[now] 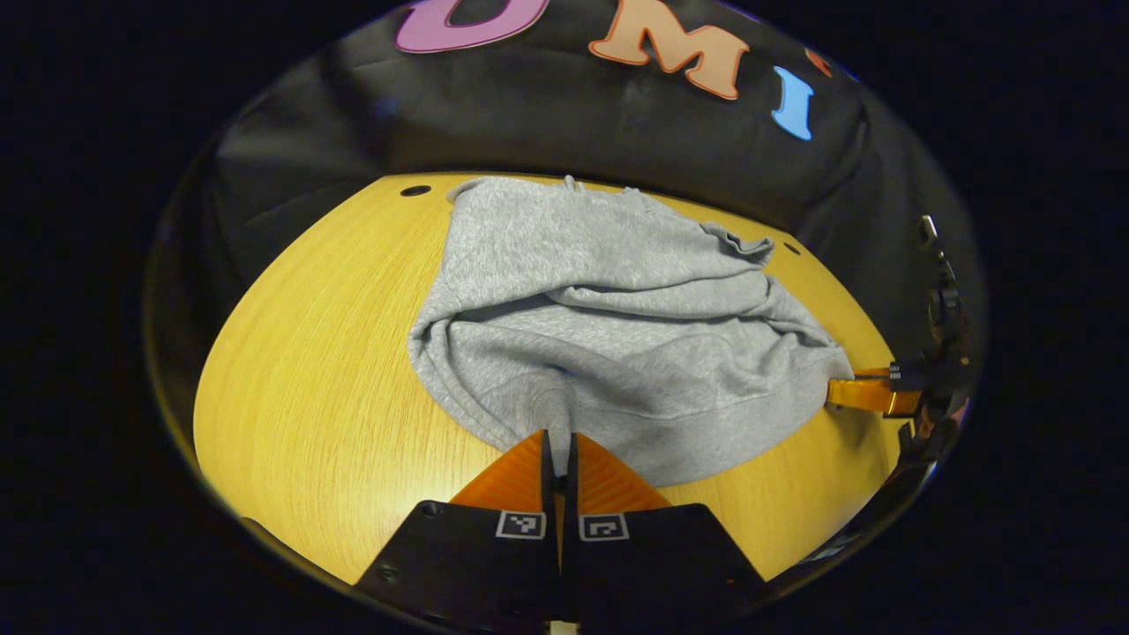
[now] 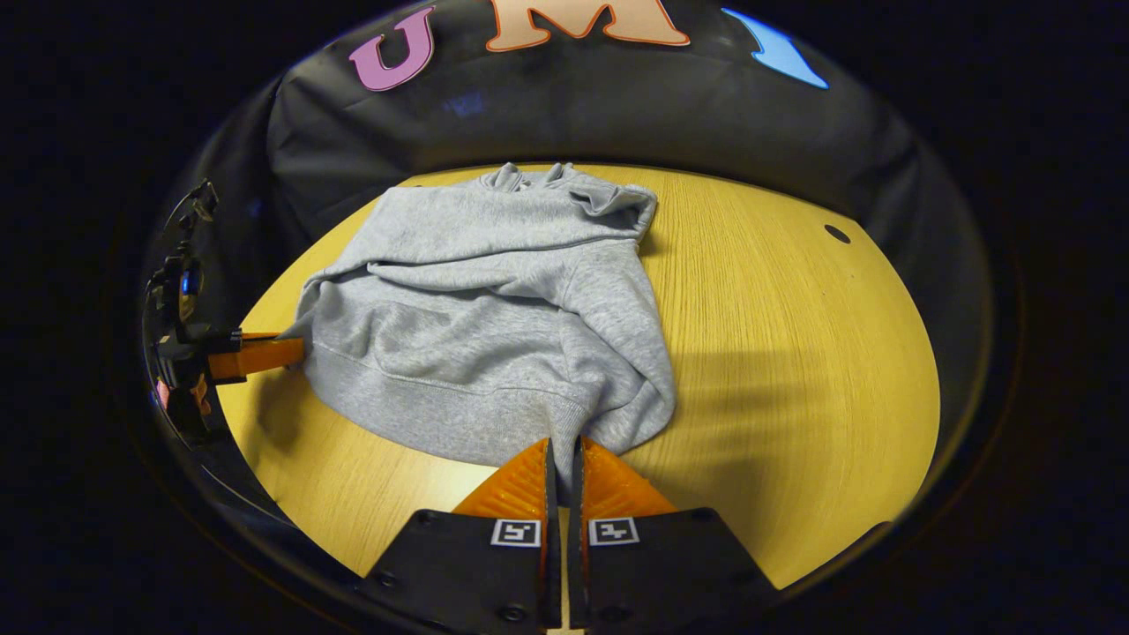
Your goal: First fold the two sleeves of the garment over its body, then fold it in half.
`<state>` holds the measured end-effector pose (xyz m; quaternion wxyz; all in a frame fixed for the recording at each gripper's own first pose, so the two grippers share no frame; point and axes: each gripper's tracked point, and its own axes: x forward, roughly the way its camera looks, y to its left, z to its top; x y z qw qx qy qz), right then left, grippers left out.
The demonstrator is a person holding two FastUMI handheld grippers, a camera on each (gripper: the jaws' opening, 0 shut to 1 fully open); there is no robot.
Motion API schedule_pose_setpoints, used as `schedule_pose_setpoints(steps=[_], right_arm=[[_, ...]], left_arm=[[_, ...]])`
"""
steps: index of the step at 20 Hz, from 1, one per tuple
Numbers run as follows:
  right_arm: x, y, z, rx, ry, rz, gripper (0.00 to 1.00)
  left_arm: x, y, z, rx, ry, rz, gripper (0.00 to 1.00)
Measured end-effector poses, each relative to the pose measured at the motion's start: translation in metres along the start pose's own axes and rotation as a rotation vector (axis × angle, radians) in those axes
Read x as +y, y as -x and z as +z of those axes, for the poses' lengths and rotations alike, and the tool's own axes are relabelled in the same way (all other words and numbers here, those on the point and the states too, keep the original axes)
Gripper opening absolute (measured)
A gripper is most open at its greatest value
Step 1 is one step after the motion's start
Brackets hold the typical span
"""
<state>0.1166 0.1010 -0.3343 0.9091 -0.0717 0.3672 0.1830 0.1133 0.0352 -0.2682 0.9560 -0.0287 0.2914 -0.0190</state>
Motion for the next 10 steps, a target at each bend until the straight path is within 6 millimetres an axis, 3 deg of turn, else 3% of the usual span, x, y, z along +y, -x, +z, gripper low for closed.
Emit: schedule_pose_setpoints(steps=[4,10], right_arm=[[0.007,0.007,0.034,-0.064,-0.02,0.028,0.06],[0.003,0.008,0.1,-0.179,-0.037,0.018,0.06]], left_arm=[[-0.007,0.007,0.028,-0.047,0.046,-0.022,0.0],[-0.012,0.012,0.091,-0.148,0.073,-0.044,0.0]])
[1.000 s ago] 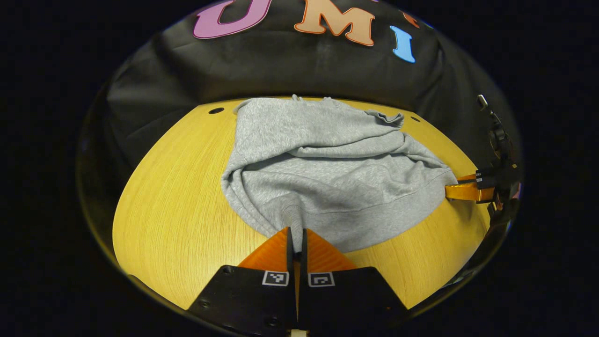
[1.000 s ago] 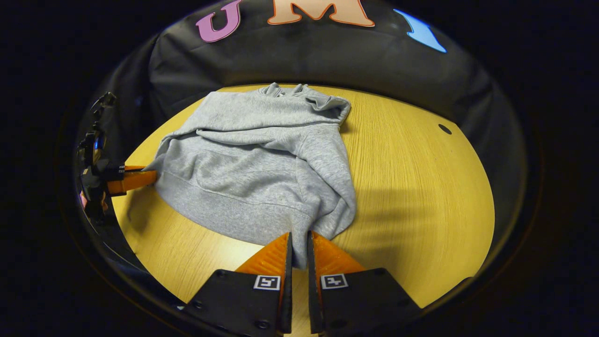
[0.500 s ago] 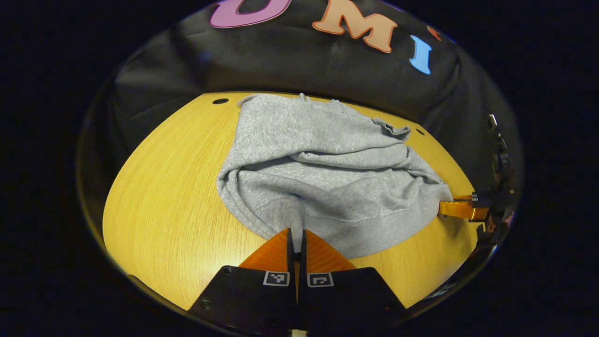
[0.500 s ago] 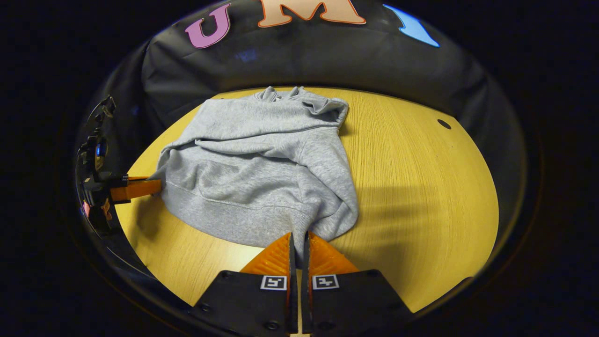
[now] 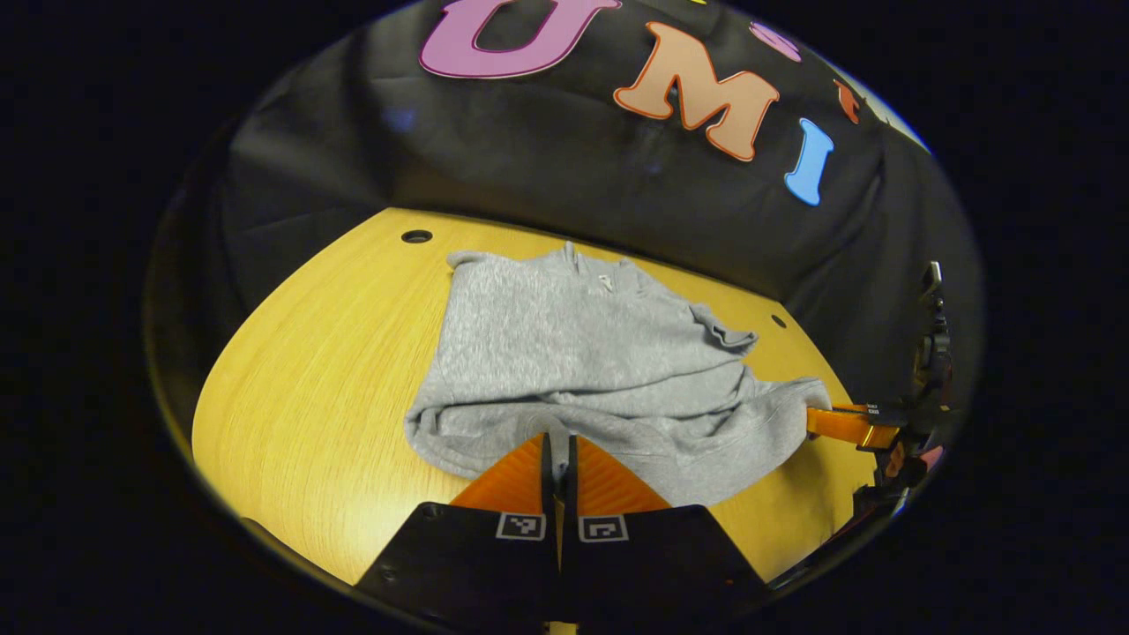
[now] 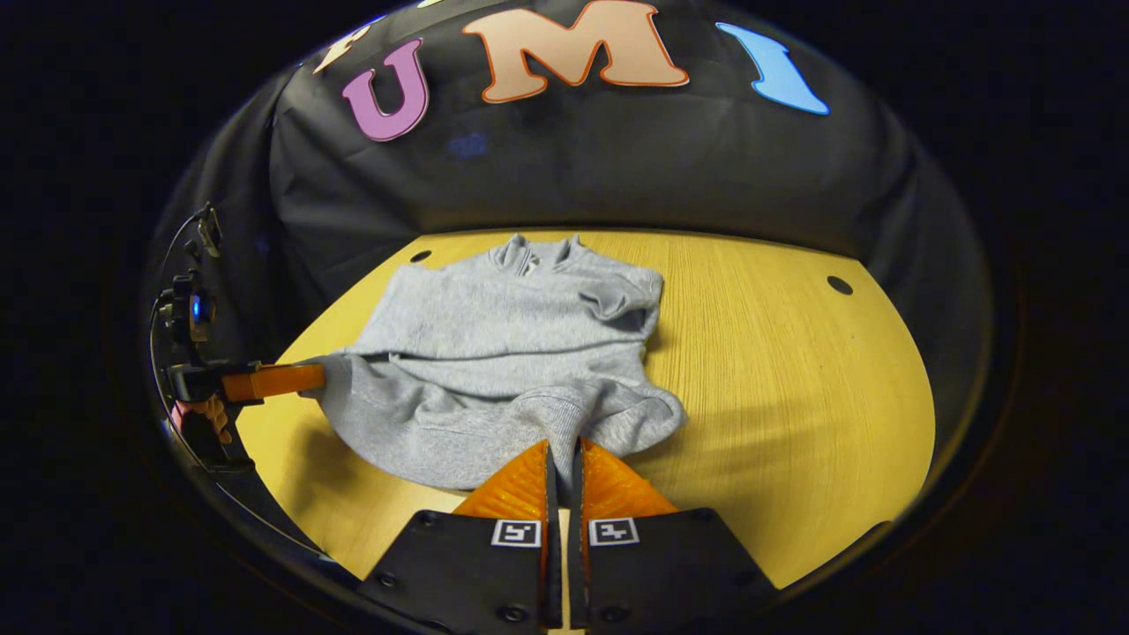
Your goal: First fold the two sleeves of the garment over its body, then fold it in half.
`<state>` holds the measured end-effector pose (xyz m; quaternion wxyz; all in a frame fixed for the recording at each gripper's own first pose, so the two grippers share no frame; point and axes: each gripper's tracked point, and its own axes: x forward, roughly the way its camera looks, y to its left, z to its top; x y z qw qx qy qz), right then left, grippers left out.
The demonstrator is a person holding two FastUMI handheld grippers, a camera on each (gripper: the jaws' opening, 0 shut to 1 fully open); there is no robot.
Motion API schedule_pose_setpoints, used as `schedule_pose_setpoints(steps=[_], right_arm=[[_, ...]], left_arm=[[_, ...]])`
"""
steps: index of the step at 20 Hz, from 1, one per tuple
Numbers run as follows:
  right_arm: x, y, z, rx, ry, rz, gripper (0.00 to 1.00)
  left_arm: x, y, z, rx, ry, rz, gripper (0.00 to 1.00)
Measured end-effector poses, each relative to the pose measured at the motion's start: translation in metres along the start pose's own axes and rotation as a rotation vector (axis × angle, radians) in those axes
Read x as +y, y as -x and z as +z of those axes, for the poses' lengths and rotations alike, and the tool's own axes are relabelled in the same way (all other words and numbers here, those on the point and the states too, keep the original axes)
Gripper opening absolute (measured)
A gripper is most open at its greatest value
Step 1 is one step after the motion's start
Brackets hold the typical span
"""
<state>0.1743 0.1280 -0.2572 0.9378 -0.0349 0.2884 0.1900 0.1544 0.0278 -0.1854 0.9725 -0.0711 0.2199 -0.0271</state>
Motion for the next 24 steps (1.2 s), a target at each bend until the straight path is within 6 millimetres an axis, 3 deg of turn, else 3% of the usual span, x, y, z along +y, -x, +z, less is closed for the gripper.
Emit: schedule_pose_setpoints(steps=[2,7,12,16,19,20,24], right_arm=[[-0.006,-0.01,0.019,-0.027,0.005,-0.016,0.05],[-0.012,-0.048,0.056,-0.044,0.025,-0.011,0.05],[-0.019,-0.097,0.069,0.014,-0.011,-0.012,0.05],[-0.031,-0.132,0.046,0.111,-0.102,0.001,0.05],[-0.033,-0.142,0.046,0.106,-0.138,0.019,0.09],[-0.035,-0.14,0.044,0.104,-0.138,0.015,0.13],[-0.027,-0.133,0.049,0.1,-0.154,0.041,0.14]], left_arm=[[0.003,-0.008,0.024,-0.041,-0.005,0.001,0.0],[0.015,-0.052,0.075,-0.078,-0.091,0.014,0.0],[0.034,-0.1,0.076,-0.022,-0.138,0.058,0.0],[0.052,-0.129,0.059,0.04,-0.121,0.088,0.0],[0.056,-0.139,0.053,0.031,-0.073,0.091,0.0],[0.055,-0.14,0.053,0.02,-0.056,0.096,0.0],[0.062,-0.137,0.056,0.007,-0.058,0.129,0.05]])
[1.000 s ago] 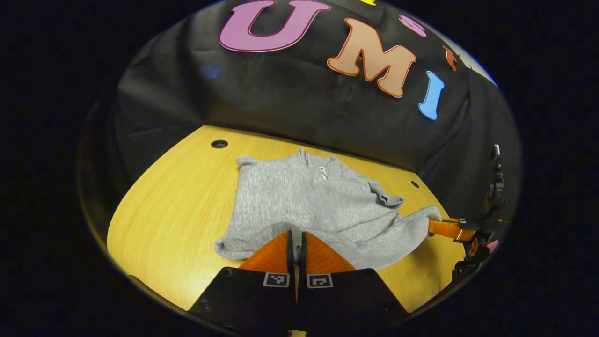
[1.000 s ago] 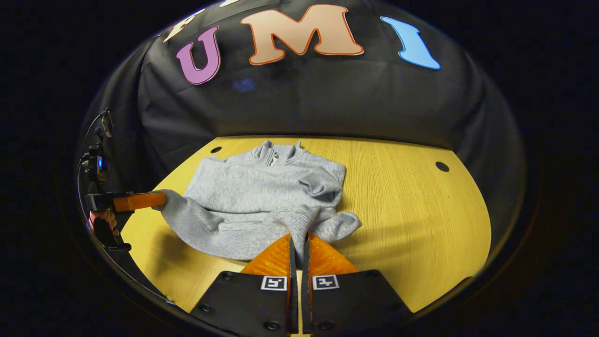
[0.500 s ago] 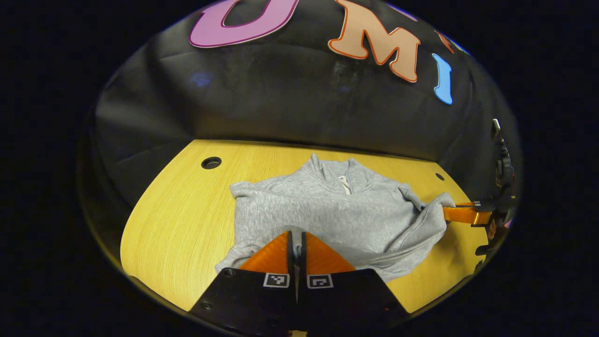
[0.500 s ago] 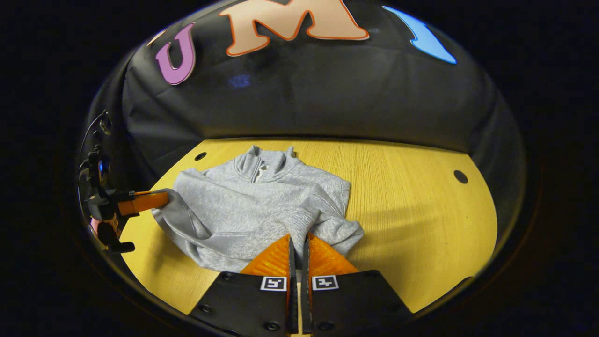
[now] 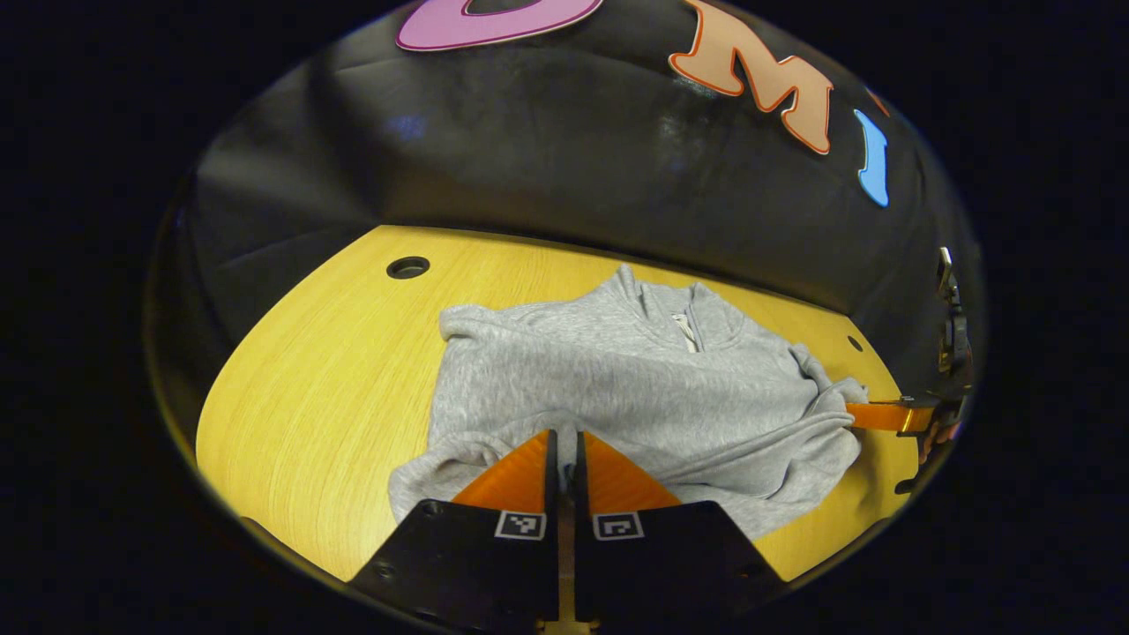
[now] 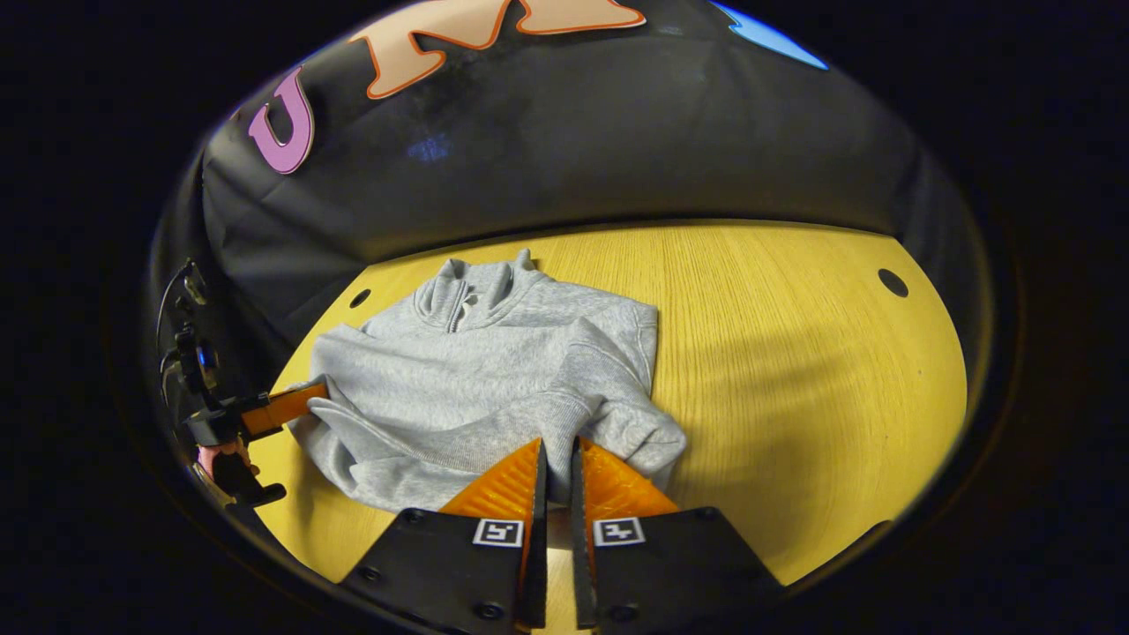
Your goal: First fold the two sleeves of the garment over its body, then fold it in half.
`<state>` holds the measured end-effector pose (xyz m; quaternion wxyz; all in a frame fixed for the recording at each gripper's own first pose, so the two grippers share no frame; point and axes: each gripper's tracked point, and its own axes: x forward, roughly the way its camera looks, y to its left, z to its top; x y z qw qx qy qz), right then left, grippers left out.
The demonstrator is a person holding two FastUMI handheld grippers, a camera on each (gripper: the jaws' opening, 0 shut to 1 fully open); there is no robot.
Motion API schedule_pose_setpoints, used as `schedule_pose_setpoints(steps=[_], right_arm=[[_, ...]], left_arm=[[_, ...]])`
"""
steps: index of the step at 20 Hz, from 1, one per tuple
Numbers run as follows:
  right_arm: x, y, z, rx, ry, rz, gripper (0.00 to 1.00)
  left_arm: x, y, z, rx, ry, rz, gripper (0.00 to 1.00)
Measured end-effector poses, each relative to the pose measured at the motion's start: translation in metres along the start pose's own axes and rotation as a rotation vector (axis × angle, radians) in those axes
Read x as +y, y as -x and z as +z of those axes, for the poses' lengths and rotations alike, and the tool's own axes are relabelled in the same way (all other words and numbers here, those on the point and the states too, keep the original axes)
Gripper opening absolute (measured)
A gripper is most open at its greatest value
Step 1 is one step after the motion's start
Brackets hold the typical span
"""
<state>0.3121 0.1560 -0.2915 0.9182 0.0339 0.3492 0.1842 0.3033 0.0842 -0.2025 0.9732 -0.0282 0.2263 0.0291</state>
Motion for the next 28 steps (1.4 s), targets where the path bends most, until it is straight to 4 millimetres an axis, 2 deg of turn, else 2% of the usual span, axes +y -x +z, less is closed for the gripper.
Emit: schedule_pose_setpoints(steps=[1,2,3,4,5,6,7,8,10,15,19,23,24,28], right_arm=[[0.004,0.004,0.004,-0.014,0.007,0.009,0.22],[0.007,0.008,0.007,-0.032,0.026,0.012,0.29],[0.011,0.014,0.011,-0.05,0.045,0.019,0.39],[0.02,0.022,0.014,-0.063,0.064,0.04,0.47],[0.027,0.031,0.015,-0.07,0.085,0.049,0.64],[0.03,0.04,0.017,-0.079,0.115,0.046,0.75],[0.035,0.05,0.017,-0.092,0.147,0.052,0.96],[0.042,0.061,0.02,-0.11,0.178,0.05,1.0],[0.055,0.086,0.027,-0.156,0.219,0.058,0.96],[0.098,0.166,0.037,-0.277,0.254,0.093,0.99],[0.122,0.222,0.036,-0.363,0.2,0.135,0.99],[0.118,0.27,0.035,-0.451,0.158,0.094,0.99],[0.116,0.279,0.029,-0.453,0.143,0.082,0.99],[0.115,0.303,0.008,-0.456,0.07,0.04,0.99]], left_arm=[[0.0,0.002,0.001,0.001,-0.027,0.014,0.07],[0.002,0.007,0.005,-0.002,-0.062,0.035,0.2],[0.0,0.014,0.016,-0.023,-0.096,0.037,0.27],[-0.005,0.024,0.029,-0.055,-0.122,0.025,0.43],[-0.01,0.032,0.041,-0.085,-0.147,0.01,0.6],[-0.015,0.041,0.048,-0.104,-0.176,0.001,0.77],[-0.019,0.052,0.056,-0.12,-0.207,-0.009,0.83],[-0.025,0.063,0.062,-0.137,-0.232,-0.027,0.9],[-0.038,0.086,0.067,-0.163,-0.25,-0.078,0.91],[-0.057,0.15,0.059,-0.168,-0.234,-0.136,0.89],[-0.06,0.203,0.047,-0.185,-0.256,-0.156,0.89],[-0.06,0.245,0.036,-0.205,-0.238,-0.158,0.89],[-0.06,0.252,0.031,-0.205,-0.23,-0.16,0.89],[-0.067,0.27,0.004,-0.159,-0.11,-0.185,0.9]])
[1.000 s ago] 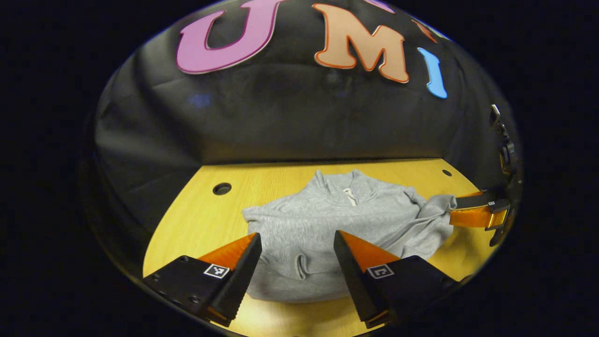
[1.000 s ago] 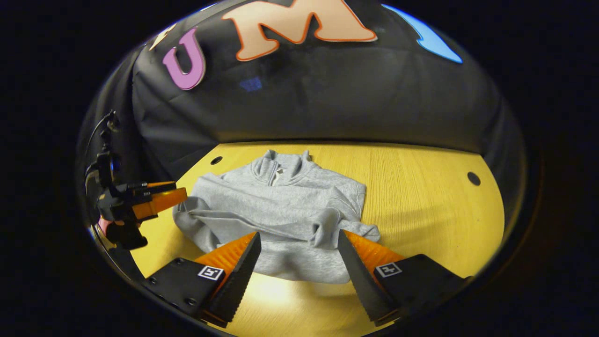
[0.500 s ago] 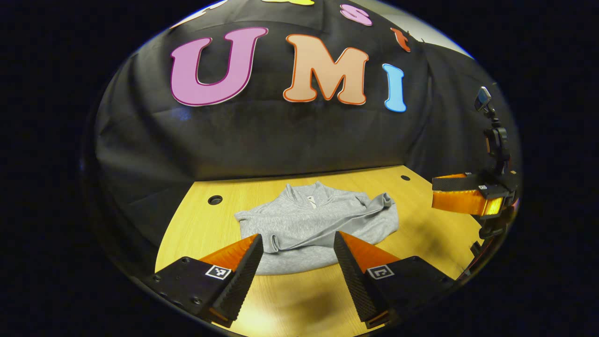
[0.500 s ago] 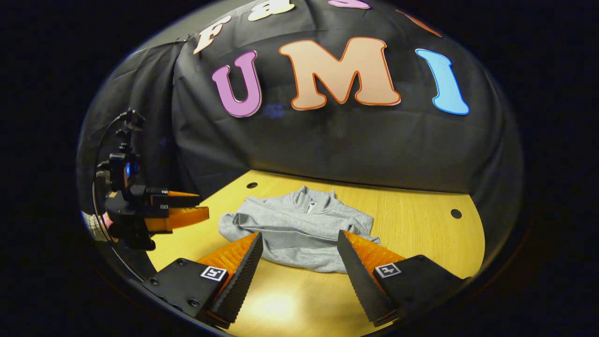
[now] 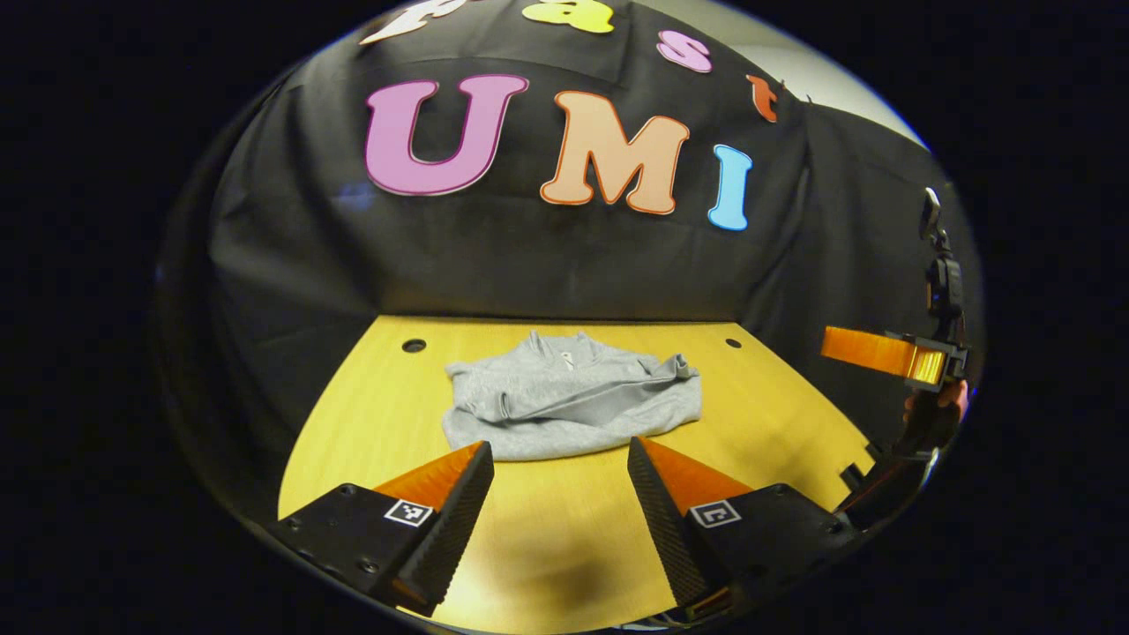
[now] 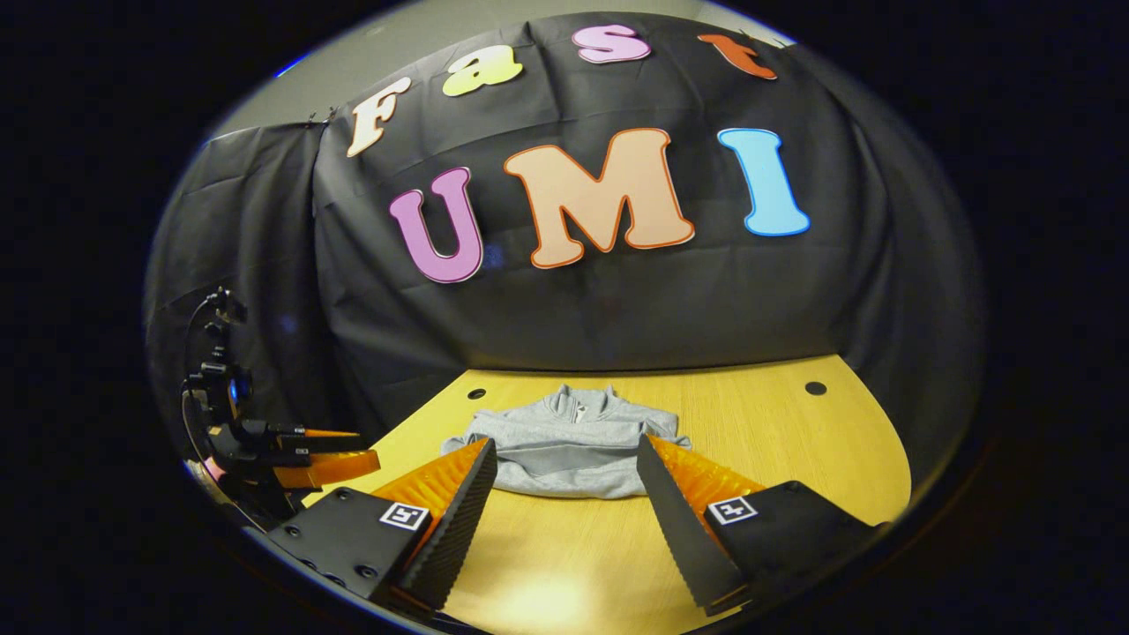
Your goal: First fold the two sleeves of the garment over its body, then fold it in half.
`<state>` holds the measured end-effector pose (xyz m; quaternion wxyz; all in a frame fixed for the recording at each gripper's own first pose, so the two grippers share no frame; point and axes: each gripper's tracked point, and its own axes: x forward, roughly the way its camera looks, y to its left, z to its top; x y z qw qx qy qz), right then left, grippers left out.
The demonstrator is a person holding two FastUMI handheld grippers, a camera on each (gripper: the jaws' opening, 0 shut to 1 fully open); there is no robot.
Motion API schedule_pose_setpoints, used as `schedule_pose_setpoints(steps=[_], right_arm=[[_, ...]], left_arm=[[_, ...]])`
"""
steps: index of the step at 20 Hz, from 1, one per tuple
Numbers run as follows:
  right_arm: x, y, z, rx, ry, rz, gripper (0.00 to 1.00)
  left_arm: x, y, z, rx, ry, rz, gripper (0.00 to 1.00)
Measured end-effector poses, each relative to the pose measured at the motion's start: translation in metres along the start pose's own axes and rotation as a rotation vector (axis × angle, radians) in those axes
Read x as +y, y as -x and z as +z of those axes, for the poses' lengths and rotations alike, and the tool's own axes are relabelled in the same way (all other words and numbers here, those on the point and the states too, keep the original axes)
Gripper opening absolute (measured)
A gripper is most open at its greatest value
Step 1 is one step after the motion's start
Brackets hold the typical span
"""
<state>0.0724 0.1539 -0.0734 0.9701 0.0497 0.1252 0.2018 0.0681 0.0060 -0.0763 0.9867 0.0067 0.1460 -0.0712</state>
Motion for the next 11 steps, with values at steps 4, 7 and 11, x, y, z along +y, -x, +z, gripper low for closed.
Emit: schedule_pose_setpoints(steps=[4,7,11], right_arm=[[-0.003,0.019,-0.012,0.003,0.03,-0.072,0.99],[0.001,0.023,-0.017,0.01,0.018,-0.092,0.98],[0.003,0.024,-0.01,-0.01,0.011,-0.128,0.99]], left_arm=[[0.004,0.003,-0.011,0.019,0.035,0.006,0.9],[0.011,0.0,-0.018,0.037,-0.001,0.005,0.89],[0.005,-0.005,-0.015,0.037,-0.008,-0.043,0.89]])
